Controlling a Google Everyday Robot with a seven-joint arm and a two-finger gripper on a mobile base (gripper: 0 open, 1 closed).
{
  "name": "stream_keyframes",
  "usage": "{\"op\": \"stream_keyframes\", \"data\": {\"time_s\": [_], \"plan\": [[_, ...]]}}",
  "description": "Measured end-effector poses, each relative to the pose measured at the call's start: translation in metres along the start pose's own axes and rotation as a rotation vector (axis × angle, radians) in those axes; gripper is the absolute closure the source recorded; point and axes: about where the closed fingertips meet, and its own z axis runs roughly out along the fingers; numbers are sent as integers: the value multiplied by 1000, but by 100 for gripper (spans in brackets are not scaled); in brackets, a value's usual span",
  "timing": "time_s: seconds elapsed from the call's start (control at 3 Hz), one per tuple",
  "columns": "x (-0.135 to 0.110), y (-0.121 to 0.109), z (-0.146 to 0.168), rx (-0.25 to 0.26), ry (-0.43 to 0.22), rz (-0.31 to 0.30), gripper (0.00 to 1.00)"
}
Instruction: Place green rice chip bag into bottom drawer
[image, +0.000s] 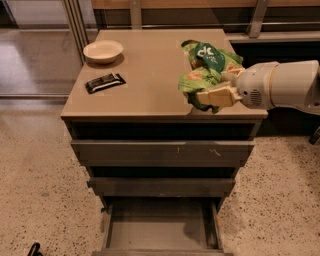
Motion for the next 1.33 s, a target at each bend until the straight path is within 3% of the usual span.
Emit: {"op": "stream_keyframes", "data": {"time_s": [0.33,1.0,1.33], "plan": [[0,24,-6,8,-3,18,100],[32,112,-44,72,-9,196,100],[33,112,-46,75,-9,199,100]]}}
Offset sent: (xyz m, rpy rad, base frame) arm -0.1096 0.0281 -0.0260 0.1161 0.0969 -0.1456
